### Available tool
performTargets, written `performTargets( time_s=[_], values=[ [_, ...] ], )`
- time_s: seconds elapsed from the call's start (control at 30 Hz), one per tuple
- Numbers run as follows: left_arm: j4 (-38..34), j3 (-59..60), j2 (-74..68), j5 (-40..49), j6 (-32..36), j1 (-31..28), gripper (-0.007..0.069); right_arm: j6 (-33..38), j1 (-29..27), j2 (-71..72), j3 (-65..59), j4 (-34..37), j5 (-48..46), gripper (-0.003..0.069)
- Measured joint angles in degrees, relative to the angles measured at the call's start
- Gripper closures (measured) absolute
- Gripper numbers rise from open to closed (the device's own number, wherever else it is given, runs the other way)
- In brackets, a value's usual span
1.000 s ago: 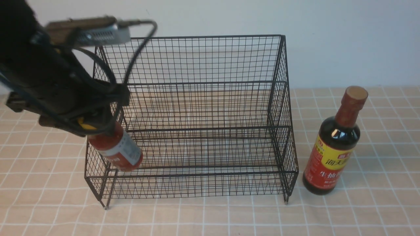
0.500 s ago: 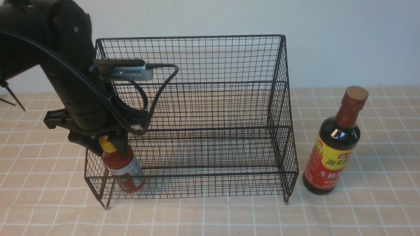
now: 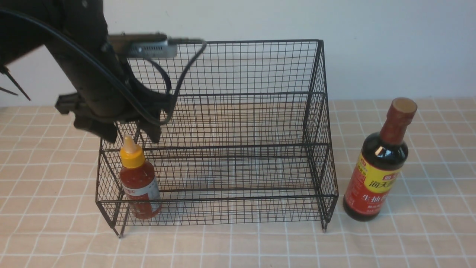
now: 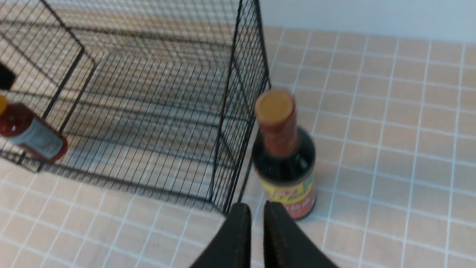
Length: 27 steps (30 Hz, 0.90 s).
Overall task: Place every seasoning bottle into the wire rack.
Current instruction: Use the right arm to grab the condiment bottle closest to it
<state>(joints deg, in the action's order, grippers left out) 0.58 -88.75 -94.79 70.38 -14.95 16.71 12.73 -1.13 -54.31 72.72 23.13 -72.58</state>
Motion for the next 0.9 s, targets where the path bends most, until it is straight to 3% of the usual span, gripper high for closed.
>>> performTargets(
  time_s=[0.1,0.27,0.3,0.37,0.43,0.57,0.9],
  values=[
    [0.0,-0.4,3.6,0.1,1.6,0.0,0.0182,0.1,0.0,-3.5,2.5,0.4,0.0,0.0525],
    [0.0,3.2,16.5,0.5,5.2,0.0,0.0491,1.2,0.0,-12.5,4.3,4.0,0.0,0.0308],
    [0.0,3.4,17.0,0.5,5.2,0.0,0.0503,1.2,0.0,-12.5,4.3,4.1,0.0,0.0301],
    [0.0,6.8,23.5,0.8,5.5,0.0,0.0596,1.5,0.0,-15.4,4.3,4.1,0.1,0.0221],
    [0.0,11.4,29.6,1.3,5.5,0.0,0.0623,2.6,0.1,-17.9,4.3,3.8,0.2,0.0158],
    [0.2,19.6,38.9,1.6,5.5,0.0,0.0631,4.9,1.5,-21.1,4.3,2.9,2.3,0.0104],
    [8.3,35.2,51.9,1.8,4.2,0.0,0.0631,3.3,12.0,-26.7,4.3,-6.5,10.6,0.0089]
  ],
)
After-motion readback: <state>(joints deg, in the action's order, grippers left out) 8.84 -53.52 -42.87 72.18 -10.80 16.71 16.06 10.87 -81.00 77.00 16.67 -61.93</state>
